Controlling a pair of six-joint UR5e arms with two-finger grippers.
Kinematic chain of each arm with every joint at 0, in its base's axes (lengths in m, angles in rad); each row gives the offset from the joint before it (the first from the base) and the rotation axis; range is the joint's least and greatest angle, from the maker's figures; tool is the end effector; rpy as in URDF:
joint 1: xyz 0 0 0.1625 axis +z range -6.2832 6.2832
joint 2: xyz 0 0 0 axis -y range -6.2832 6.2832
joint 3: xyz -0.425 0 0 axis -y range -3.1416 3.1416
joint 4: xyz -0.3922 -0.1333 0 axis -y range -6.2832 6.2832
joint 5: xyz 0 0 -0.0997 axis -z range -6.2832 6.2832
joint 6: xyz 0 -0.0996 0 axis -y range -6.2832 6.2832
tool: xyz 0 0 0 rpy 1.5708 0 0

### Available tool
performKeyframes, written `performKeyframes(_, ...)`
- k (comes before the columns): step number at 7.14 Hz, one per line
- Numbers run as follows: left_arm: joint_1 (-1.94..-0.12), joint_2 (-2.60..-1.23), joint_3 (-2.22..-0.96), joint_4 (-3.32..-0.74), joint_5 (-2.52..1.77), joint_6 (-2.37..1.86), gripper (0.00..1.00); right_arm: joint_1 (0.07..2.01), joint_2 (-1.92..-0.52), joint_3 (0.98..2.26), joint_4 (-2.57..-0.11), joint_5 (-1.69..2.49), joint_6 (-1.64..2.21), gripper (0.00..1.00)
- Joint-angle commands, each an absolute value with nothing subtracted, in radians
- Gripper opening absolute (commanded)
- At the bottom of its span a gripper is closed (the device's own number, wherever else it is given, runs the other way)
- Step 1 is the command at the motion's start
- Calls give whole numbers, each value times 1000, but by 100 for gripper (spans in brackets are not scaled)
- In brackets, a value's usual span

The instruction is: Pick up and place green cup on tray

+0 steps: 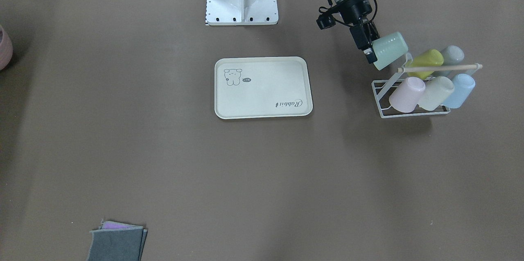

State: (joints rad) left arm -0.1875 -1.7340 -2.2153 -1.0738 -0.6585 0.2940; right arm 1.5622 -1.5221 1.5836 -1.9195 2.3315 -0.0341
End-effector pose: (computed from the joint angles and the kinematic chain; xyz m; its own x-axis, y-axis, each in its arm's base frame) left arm 0.4062 -0.2929 0.3260 0.0655 0.5837 0.8093 -0.9972 0.0087 0.0744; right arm 0.0604 -0.4879 0.6603 0.7253 0.1563 0.6705 0.0330 0.9649 -0.2606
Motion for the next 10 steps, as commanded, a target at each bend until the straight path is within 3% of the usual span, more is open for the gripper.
performKeyframes(1, -187, -1726, -2143, -1367, -663, 144, 82, 1563, -1525, 1583, -1919, 2332, -41, 100)
performKeyframes(6, -164, -1732, -2062, -1999, -661, -78, 81, 1563, -1529, 1585, -1917, 2329, -43, 100)
performKeyframes(9, -134, -1759, -1947, -2384, -655, -83, 81, 1563, -1528, 1595, -1917, 2302, -34, 99)
performKeyframes(10, -132, -1790, -1857, -2502, -655, -131, 81, 1563, -1529, 1597, -1917, 2304, -31, 100)
